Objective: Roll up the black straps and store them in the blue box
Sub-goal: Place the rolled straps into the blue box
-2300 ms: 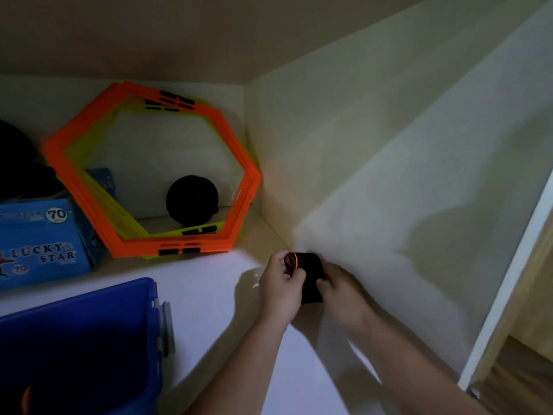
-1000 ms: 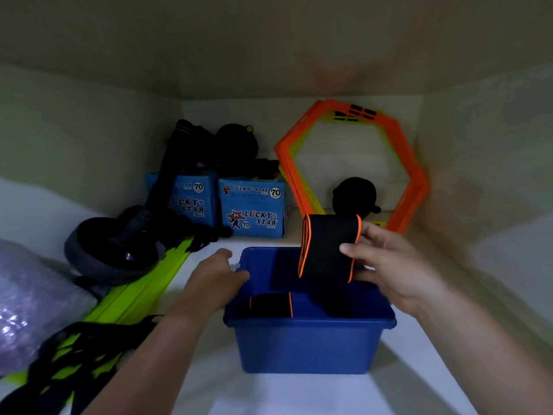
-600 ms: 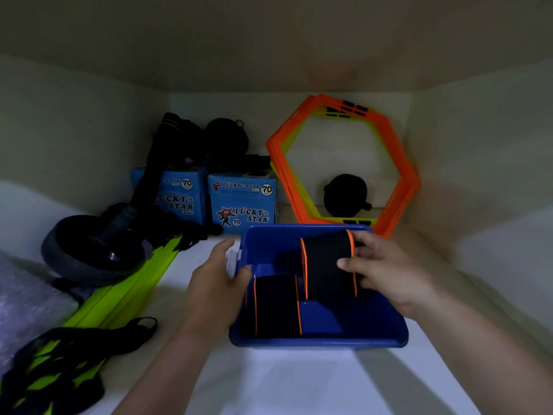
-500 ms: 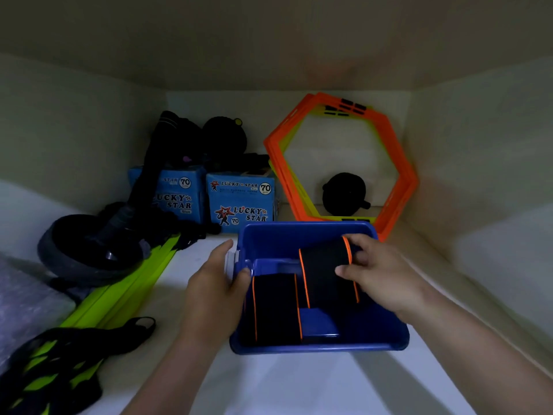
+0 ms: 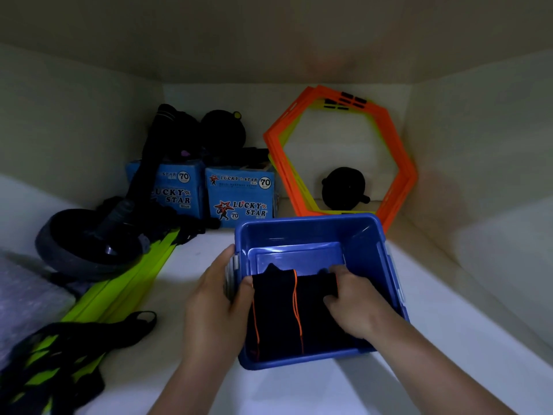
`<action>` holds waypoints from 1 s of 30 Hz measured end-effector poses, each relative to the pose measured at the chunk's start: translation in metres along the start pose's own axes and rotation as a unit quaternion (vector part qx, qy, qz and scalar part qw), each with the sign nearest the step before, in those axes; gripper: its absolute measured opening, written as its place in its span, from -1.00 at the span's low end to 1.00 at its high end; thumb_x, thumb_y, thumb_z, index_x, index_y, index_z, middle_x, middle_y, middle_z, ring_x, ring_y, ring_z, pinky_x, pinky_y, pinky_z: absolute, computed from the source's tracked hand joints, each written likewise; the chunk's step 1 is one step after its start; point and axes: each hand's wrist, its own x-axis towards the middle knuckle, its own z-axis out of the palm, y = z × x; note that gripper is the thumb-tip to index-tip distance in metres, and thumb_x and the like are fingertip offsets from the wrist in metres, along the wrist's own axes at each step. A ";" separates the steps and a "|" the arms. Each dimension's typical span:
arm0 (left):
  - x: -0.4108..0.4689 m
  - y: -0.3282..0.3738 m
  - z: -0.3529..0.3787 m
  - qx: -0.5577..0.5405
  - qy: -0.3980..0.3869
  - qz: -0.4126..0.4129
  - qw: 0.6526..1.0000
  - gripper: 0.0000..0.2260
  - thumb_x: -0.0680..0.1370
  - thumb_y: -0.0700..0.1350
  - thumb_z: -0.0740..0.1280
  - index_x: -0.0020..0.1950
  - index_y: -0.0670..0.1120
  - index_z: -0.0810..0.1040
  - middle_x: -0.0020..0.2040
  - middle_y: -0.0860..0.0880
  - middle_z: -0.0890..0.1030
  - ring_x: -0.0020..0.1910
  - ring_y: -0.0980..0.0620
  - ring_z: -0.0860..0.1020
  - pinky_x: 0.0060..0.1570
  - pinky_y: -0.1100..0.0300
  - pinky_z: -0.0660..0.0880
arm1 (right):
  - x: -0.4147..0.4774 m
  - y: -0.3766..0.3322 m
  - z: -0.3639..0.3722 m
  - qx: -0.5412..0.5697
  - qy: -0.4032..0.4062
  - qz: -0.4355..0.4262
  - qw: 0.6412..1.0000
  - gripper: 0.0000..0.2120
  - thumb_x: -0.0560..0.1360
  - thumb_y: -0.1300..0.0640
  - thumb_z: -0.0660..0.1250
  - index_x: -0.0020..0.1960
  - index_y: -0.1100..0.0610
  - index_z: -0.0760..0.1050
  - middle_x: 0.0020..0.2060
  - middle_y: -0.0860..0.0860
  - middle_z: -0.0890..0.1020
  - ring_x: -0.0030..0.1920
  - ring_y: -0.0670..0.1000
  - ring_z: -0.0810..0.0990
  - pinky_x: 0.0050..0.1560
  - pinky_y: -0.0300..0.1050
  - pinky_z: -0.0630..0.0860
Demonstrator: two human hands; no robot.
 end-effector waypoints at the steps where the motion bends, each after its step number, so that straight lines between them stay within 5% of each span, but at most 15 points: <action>1: 0.001 -0.002 0.000 0.001 0.000 0.005 1.000 -0.55 0.54 -0.02 0.31 0.41 0.27 0.37 0.09 0.17 0.66 0.01 0.06 0.62 -0.02 -0.01 0.60 | 0.001 -0.001 0.000 -0.021 -0.006 0.002 1.000 -0.52 0.56 0.12 0.27 0.46 0.04 0.30 0.02 0.10 0.67 -0.06 0.10 0.68 0.03 0.03 0.63; 13: 0.010 -0.016 0.010 -0.014 -0.010 0.011 1.000 -0.57 0.55 0.01 0.29 0.38 0.33 0.35 0.03 0.05 0.66 -0.06 -0.06 0.61 -0.14 0.04 0.57 | -0.009 -0.005 -0.007 -0.040 0.099 -0.066 0.992 -0.38 0.56 0.03 0.35 0.55 0.07 0.24 0.33 0.08 0.48 0.29 0.14 0.53 0.28 -0.01 0.48; 17: 0.013 -0.018 0.011 -0.055 -0.014 -0.005 0.998 -0.54 0.57 -0.07 0.34 0.42 0.27 0.36 -0.06 0.15 0.62 -0.17 0.10 0.58 -0.26 0.15 0.50 | -0.030 -0.005 -0.031 0.012 0.270 -0.168 0.948 -0.65 0.51 0.05 0.41 0.29 0.00 0.55 0.18 -0.06 0.60 0.18 0.02 0.59 0.18 -0.08 0.53; 20: 0.018 -0.021 0.012 -0.087 -0.009 -0.013 0.996 -0.52 0.57 -0.10 0.38 0.44 0.19 0.35 -0.18 0.16 0.52 -0.31 0.17 0.50 -0.34 0.23 0.39 | -0.044 0.012 -0.049 0.152 0.371 -0.167 0.901 -0.73 0.49 0.18 0.45 0.16 -0.04 0.59 0.11 -0.10 0.59 0.13 -0.04 0.60 0.08 -0.17 0.53; 22: 0.022 -0.024 0.012 -0.106 -0.008 -0.007 0.994 -0.51 0.56 -0.12 0.40 0.44 0.16 0.36 -0.18 0.12 0.55 -0.29 0.19 0.54 -0.29 0.18 0.46 | -0.043 0.034 -0.052 0.268 0.351 -0.082 0.893 -0.69 0.51 0.18 0.43 0.19 -0.10 0.52 0.15 -0.10 0.59 0.13 -0.11 0.60 0.04 -0.26 0.49; 25: 0.030 -0.026 0.015 -0.133 -0.006 -0.030 0.991 -0.50 0.55 -0.15 0.42 0.44 0.11 0.38 -0.24 0.13 0.65 -0.28 0.19 0.59 -0.20 0.06 0.55 | -0.028 0.068 -0.037 0.460 0.229 0.029 0.858 -0.77 0.57 0.20 0.36 0.21 0.05 0.57 0.17 0.04 0.66 0.11 -0.02 0.64 0.15 0.00 0.55; 27: 0.036 -0.022 0.019 -0.166 -0.017 -0.060 0.984 -0.52 0.56 -0.17 0.42 0.42 0.11 0.38 -0.25 0.26 0.66 -0.30 0.15 0.63 -0.14 -0.07 0.60 | -0.021 0.083 -0.024 0.551 0.139 0.046 0.822 -0.78 0.58 0.19 0.31 0.18 0.18 0.62 0.09 0.21 0.69 0.04 0.09 0.64 0.05 0.07 0.55; 30: 0.049 -0.016 0.026 -0.212 -0.038 -0.117 0.970 -0.54 0.54 -0.15 0.43 0.37 0.17 0.41 -0.29 0.18 0.69 -0.21 -0.06 0.70 -0.07 -0.20 0.64 | -0.017 0.087 -0.013 0.579 0.078 0.040 0.811 -0.67 0.53 0.09 0.34 0.16 0.29 0.62 0.06 0.32 0.67 0.09 0.23 0.63 0.17 0.20 0.50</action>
